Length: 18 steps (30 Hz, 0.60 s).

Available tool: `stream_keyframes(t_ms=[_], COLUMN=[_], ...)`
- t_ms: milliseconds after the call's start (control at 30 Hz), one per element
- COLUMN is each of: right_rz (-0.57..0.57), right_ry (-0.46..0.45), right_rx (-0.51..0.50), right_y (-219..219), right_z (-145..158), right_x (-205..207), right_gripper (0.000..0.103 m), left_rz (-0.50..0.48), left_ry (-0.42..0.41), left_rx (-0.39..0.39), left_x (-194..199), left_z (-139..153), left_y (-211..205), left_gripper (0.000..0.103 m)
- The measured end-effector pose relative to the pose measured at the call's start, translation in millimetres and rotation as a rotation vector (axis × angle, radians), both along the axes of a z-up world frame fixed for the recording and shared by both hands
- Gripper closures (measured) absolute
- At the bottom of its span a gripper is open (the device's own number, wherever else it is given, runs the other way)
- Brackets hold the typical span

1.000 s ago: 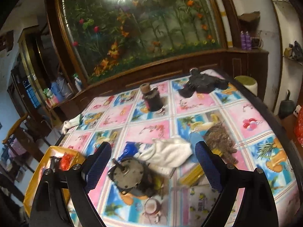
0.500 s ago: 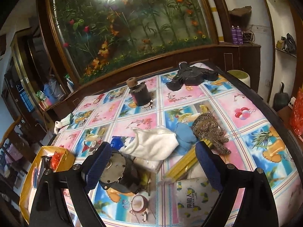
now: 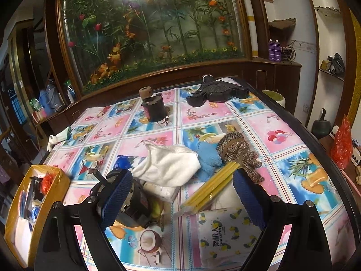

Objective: Organize soft objects
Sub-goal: 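Move both tools back from the tray over the white cloth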

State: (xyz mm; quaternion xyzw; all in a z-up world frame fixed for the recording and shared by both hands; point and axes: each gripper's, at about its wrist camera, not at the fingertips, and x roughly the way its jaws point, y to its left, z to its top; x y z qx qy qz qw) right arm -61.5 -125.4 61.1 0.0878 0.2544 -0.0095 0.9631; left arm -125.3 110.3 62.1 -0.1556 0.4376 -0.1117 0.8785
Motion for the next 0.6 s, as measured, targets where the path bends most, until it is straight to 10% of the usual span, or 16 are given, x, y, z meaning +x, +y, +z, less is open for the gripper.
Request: stream_keyframes(t_ms=[600], right_rz=[0.066], right_ry=[0.112], right_rx=[0.158], right_y=[-41], right_z=[7], right_x=[23], right_gripper=[0.012], left_rz=[-0.072], left_ry=[-0.011], left_rx=[-0.092], left_x=[-5], left_z=[-4], left_y=[8], left_gripper=[0.039])
